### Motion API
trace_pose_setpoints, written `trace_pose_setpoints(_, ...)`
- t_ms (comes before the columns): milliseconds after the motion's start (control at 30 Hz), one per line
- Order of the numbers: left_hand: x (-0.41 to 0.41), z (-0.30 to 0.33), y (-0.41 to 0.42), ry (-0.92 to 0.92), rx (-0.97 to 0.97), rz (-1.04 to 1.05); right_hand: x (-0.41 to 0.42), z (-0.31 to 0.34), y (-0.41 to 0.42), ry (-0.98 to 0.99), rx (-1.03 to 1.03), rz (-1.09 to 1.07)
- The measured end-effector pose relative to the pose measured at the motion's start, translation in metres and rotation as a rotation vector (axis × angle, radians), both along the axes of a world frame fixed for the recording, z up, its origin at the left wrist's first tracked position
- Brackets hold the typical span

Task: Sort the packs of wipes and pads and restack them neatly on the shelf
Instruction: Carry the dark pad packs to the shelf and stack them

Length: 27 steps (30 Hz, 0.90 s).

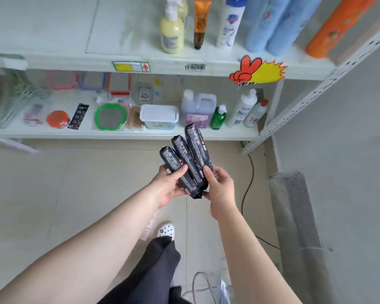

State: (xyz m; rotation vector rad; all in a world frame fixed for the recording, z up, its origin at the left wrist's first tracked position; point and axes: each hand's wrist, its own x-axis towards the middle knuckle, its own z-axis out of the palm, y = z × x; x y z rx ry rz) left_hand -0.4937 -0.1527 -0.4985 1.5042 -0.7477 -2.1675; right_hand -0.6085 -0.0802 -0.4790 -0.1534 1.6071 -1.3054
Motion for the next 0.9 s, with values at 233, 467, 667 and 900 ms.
trace_pose_setpoints(233, 0.054, 0.098, 0.03, 0.228, -0.033, -0.031, 0.038, 0.096, 0.033, 0.113, -0.074, 0.073)
trace_pose_setpoints(467, 0.092, 0.153, 0.04, 0.313, -0.099, 0.008, 0.066, 0.162, 0.039, 0.148, -0.145, 0.124)
trace_pose_setpoints(667, 0.136, 0.191, 0.014, 0.342, -0.155, 0.093, 0.106, 0.204, -0.002, 0.204, -0.191, 0.18)
trace_pose_setpoints(900, 0.251, 0.224, -0.058, 0.308, -0.213, 0.203, 0.215, 0.225, -0.1, 0.19, -0.248, 0.318)
